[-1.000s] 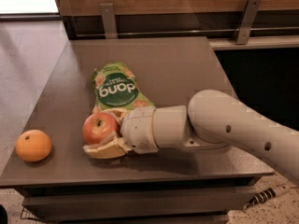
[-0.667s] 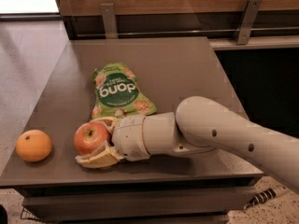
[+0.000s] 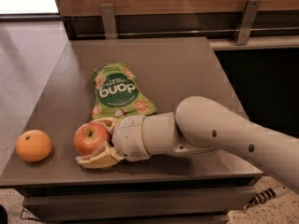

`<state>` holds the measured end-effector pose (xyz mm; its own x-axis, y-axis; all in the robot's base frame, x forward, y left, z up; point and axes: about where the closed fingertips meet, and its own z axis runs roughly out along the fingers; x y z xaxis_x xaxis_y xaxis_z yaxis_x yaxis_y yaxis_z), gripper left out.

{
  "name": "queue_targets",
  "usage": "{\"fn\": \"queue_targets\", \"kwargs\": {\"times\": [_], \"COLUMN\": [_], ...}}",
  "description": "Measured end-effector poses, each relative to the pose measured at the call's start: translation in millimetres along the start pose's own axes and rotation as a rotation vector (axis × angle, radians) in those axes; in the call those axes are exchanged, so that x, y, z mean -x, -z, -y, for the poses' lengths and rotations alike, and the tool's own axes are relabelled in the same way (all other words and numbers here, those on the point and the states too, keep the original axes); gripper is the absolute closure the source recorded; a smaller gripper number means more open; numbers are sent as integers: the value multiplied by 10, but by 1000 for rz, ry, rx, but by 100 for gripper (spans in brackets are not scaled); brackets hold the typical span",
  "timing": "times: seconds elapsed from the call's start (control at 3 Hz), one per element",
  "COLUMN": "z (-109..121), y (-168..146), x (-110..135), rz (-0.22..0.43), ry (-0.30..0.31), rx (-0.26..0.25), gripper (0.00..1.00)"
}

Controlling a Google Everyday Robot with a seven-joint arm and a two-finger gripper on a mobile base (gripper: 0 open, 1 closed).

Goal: Move apple near orange

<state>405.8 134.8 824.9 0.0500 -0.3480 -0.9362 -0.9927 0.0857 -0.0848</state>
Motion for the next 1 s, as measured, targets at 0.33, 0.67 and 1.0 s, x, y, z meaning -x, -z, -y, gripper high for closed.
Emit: {"fn": "queue_targets", "kwargs": {"times": [0.33, 0.67, 1.0], "z": [-9, -26, -29], "y": [-9, -24, -26], "x": [8, 22, 24], "rz": [-1, -2, -2], "ry": [2, 6, 7], "rx": [2, 6, 6], "gripper": [28, 0, 0]}}
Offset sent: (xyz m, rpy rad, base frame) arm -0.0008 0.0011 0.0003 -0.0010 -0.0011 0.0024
